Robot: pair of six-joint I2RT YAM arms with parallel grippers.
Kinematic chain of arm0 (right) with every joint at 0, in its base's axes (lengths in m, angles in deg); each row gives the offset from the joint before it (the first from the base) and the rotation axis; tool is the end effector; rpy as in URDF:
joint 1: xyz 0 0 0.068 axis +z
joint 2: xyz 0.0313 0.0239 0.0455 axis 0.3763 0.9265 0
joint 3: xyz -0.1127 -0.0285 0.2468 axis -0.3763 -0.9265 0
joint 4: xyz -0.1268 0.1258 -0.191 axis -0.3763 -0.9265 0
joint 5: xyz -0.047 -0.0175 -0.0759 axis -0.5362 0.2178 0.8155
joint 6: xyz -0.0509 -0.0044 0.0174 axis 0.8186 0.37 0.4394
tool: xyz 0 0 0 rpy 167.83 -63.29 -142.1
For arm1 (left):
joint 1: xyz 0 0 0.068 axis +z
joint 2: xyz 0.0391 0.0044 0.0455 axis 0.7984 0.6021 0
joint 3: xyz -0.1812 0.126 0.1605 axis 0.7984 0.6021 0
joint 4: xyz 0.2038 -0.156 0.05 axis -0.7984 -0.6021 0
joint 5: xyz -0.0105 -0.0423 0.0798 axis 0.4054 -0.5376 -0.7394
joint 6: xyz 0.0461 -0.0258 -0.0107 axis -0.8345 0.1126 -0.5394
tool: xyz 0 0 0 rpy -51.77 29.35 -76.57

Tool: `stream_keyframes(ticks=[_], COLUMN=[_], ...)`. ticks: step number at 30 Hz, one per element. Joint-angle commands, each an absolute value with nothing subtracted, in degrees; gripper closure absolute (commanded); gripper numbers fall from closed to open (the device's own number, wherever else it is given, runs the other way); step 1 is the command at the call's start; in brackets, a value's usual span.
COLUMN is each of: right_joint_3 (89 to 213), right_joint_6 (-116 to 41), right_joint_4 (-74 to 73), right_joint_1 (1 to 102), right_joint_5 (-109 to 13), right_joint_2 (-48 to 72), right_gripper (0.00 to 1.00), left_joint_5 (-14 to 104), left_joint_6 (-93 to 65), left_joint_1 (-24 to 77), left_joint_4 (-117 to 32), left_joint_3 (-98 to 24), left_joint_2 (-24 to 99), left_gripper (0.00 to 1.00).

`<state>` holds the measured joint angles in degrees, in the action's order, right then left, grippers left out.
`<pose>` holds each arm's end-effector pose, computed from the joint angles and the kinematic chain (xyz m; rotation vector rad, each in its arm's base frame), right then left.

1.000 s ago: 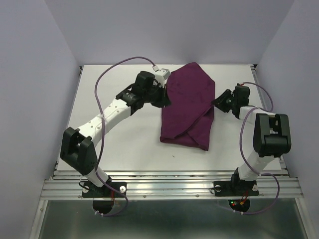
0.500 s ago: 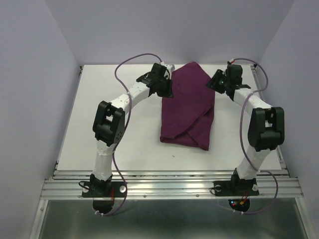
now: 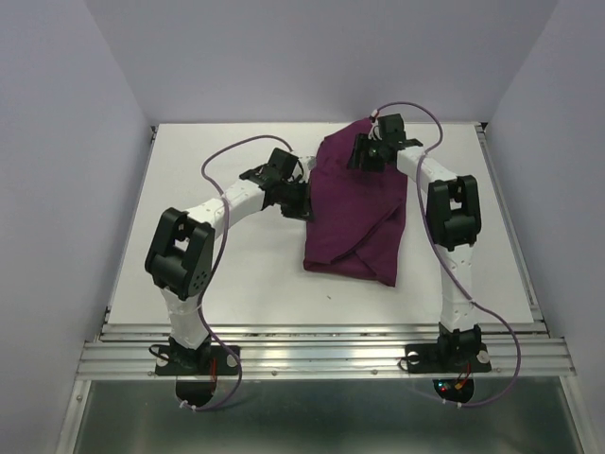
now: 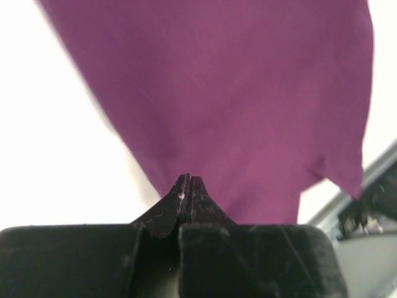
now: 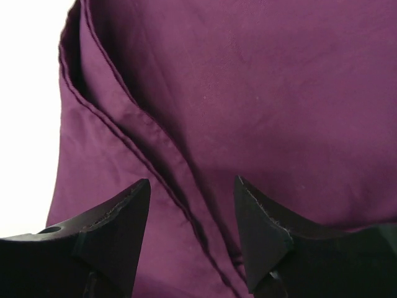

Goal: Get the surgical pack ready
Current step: Pack the surgical kit at the center of the board.

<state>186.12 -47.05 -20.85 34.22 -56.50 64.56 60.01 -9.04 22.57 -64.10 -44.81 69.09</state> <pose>0.5158 0.1207 0.1885 -0.0560 2.3705 0.5665 0.3509 -0.2223 0.2338 0.4946 2.4175 -0.8606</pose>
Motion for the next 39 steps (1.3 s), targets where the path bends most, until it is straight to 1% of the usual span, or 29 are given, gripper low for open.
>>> stream_keyframes(ticks=[1,10,14,16,19,20,22,23,25,26,34,39], right_joint_3=[190.9,190.3,189.6,189.4,189.0,188.9,188.8,189.0,188.9,188.7,181.7,181.7], right_joint_6=[-43.9,-43.2,-42.8,-42.4,-41.8,-41.8,-41.7,-41.7,-42.1,-42.2,-47.5,-49.1], right_joint_4=[-24.0,-23.3,-23.2,-23.2,-23.3,-23.3,-23.1,-23.0,-22.6,-21.8,-10.3,-6.7], right_joint_1=[34.8,35.3,35.8,35.8,35.8,35.8,35.8,35.8,35.8,35.8,35.8,35.8], right_joint_5=[-59.1,-64.1,-65.8,-66.5,-66.4,-66.2,-65.6,-65.4,-64.3,-64.0,-55.6,-51.9], right_joint_2=[66.7,68.3,68.3,68.3,68.0,67.8,67.8,67.7,67.5,67.3,61.9,62.2], right_gripper=[0.38,0.38,0.4,0.43,0.55,0.65,0.76,0.87,0.97,0.99,0.99,0.99], left_joint_5=[66.1,69.6,69.5,69.5,69.7,69.7,69.9,70.2,70.9,71.2,73.5,74.6], left_joint_6=[-8.8,-6.7,-6.4,-6.6,-6.6,-6.5,-6.6,-6.7,-6.7,-6.5,-6.7,-7.1], left_joint_1=[19.9,16.4,16.4,16.4,16.3,16.2,16.2,16.2,16.2,16.2,16.1,16.2], left_joint_4=[-61.3,-56.7,-55.7,-55.5,-55.2,-55.1,-54.8,-54.8,-54.1,-53.9,-50.7,-49.9], left_joint_3=[-40.7,-34.7,-33.5,-33.4,-33.2,-32.9,-32.8,-32.7,-32.1,-31.5,-28.5,-28.3], left_joint_2=[63.3,64.9,65.7,66.5,67.0,67.1,67.6,67.8,68.4,68.6,69.9,70.8], left_gripper=[1.0,1.0,1.0,1.0,1.0,1.0,1.0,1.0,1.0,1.0,1.0,1.0])
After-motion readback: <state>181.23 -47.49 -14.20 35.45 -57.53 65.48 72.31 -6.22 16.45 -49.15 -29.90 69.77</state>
